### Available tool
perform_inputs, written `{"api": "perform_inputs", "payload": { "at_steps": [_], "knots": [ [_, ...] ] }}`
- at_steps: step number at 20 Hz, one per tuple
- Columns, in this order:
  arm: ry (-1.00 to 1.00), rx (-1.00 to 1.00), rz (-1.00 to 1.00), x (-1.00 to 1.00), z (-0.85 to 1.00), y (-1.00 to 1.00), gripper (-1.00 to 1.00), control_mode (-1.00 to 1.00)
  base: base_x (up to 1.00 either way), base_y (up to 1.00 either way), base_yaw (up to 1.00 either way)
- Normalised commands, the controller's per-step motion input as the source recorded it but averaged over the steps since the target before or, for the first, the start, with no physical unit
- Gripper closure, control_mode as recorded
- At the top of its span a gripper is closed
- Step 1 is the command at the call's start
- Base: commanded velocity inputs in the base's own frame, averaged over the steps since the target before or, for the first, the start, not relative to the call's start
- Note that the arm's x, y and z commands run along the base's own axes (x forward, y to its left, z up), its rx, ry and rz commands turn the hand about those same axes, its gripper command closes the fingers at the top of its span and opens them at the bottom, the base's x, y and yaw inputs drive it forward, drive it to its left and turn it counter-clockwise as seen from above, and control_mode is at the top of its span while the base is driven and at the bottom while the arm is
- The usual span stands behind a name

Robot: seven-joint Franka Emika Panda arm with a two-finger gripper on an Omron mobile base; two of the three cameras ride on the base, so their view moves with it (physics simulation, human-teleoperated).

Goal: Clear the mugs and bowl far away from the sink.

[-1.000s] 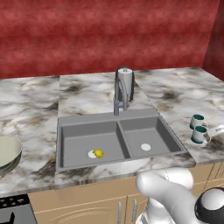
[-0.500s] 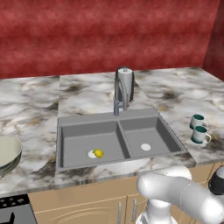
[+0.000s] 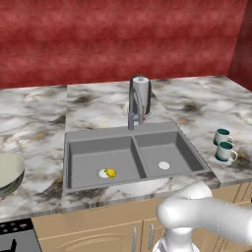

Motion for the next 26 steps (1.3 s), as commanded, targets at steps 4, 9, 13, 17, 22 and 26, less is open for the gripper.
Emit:
{"api": "perform_inputs", "payload": {
  "at_steps": [4,9,13,17,22,26],
  "knots": [
    [-0.18,0.00,-0.01,0.05,-0.26,0.00,-1.00,-1.00,0.00,0.00,0.00],
    [0.00,0.00,-0.02,0.29,-0.09,0.00,-1.00,-1.00,0.00,0.00,0.00],
    [0.00,-0.02,0.00,0.42,-0.12,0.00,-1.00,-1.00,0.00,0.00,0.00],
    [0.00,-0.05,0.00,0.42,-0.23,0.00,-1.00,-1.00,0.00,0.00,0.00],
    [0.00,-0.09,0.00,0.53,-0.29,0.00,-1.00,-1.00,0.00,0.00,0.00],
    [0.01,-0.12,0.00,0.53,-0.31,0.00,-1.00,-1.00,0.00,0.00,0.00]
  ]
}}
